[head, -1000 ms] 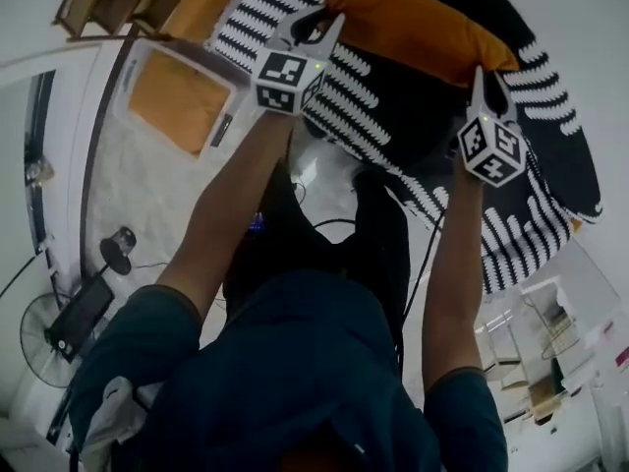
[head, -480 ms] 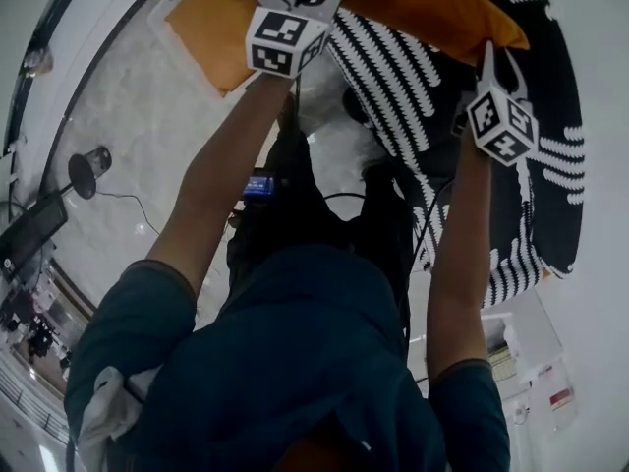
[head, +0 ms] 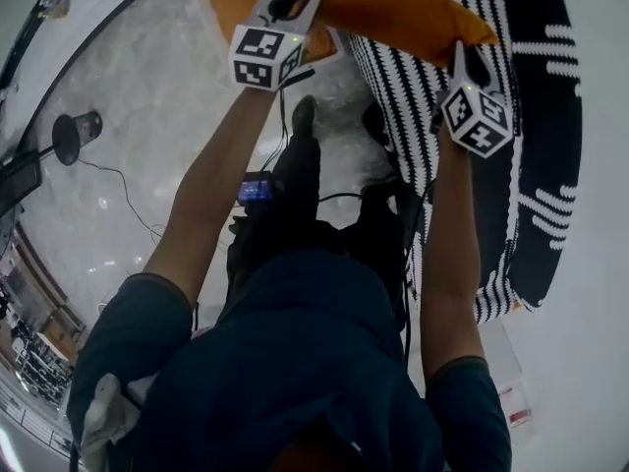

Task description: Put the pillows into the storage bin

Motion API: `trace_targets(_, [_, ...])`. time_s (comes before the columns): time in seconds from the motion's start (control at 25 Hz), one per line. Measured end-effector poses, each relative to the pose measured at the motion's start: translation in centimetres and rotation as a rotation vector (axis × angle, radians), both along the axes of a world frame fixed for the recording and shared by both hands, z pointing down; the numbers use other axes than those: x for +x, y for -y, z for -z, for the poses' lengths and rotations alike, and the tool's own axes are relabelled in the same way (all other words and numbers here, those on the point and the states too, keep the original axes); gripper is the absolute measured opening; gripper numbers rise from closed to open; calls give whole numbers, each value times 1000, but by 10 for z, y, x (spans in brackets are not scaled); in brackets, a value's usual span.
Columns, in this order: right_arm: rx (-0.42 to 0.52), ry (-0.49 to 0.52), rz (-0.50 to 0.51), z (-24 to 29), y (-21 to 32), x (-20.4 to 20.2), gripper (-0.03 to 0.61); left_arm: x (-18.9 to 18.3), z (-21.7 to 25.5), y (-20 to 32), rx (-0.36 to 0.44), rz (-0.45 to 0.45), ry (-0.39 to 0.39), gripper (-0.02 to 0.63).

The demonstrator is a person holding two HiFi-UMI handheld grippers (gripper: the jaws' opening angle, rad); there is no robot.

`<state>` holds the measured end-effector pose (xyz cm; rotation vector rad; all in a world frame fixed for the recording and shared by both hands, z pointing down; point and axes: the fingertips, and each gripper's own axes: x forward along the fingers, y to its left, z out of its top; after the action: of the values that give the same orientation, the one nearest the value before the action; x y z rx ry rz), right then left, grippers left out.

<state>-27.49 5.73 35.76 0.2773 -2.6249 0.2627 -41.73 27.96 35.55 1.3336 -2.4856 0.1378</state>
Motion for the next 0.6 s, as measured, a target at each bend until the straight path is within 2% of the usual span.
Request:
trace_targets(0.24, [-23, -71, 111, -28, -97, -83, 69, -54, -26, -114, -20, 133, -64, 51])
trace_targets(0.4, [-55, -133, 188, -77, -146, -115, 69, -64, -70, -174, -47, 227, -125, 51])
trace_targets(0.6, [-76, -215, 287, -143, -184, -145, 69, -66, -131, -221, -94, 330, -202, 49])
